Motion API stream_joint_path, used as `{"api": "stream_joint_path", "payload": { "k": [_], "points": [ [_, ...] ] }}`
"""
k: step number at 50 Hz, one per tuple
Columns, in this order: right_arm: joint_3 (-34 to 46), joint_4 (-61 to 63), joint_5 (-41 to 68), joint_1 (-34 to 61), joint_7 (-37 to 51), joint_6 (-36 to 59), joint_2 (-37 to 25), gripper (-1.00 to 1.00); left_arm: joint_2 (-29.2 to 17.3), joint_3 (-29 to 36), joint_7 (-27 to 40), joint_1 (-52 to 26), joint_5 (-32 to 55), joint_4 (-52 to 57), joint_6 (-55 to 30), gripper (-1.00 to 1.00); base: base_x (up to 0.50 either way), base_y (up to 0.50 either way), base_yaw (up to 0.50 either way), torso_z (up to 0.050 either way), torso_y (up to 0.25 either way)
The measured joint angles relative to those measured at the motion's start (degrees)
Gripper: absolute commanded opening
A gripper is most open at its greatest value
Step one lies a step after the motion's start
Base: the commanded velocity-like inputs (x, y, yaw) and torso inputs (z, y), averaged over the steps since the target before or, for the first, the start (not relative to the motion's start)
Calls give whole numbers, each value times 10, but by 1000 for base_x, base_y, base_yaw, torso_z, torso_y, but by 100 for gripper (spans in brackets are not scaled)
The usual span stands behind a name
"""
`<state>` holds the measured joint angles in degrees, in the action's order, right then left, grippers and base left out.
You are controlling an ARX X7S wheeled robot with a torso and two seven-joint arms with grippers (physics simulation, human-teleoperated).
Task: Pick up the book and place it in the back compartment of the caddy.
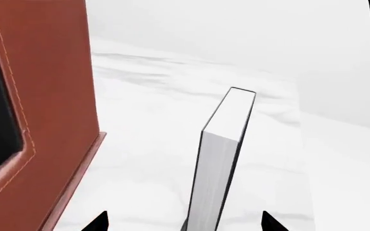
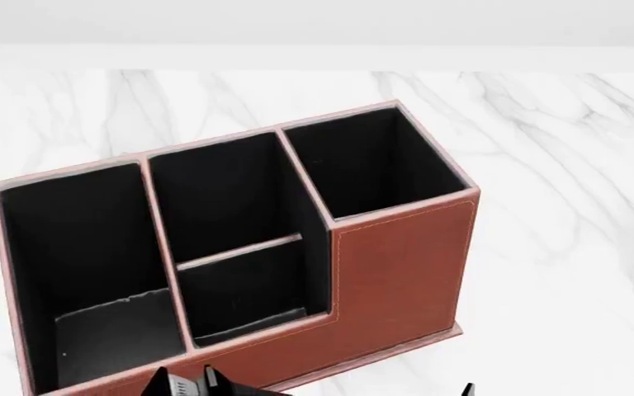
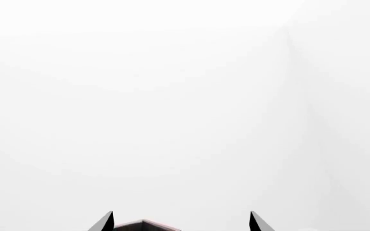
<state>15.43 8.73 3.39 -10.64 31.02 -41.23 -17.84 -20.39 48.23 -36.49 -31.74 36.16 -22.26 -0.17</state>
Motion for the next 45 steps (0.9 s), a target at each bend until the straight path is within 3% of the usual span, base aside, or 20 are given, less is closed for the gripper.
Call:
{"api": "stream_joint_path", "payload": {
  "k": [45],
  "points": [
    [8,-5,-3,4,5,0,-4,100,117,32,-36,-69,-30,-166,6,100,0,0,0,0,0]
  ]
}}
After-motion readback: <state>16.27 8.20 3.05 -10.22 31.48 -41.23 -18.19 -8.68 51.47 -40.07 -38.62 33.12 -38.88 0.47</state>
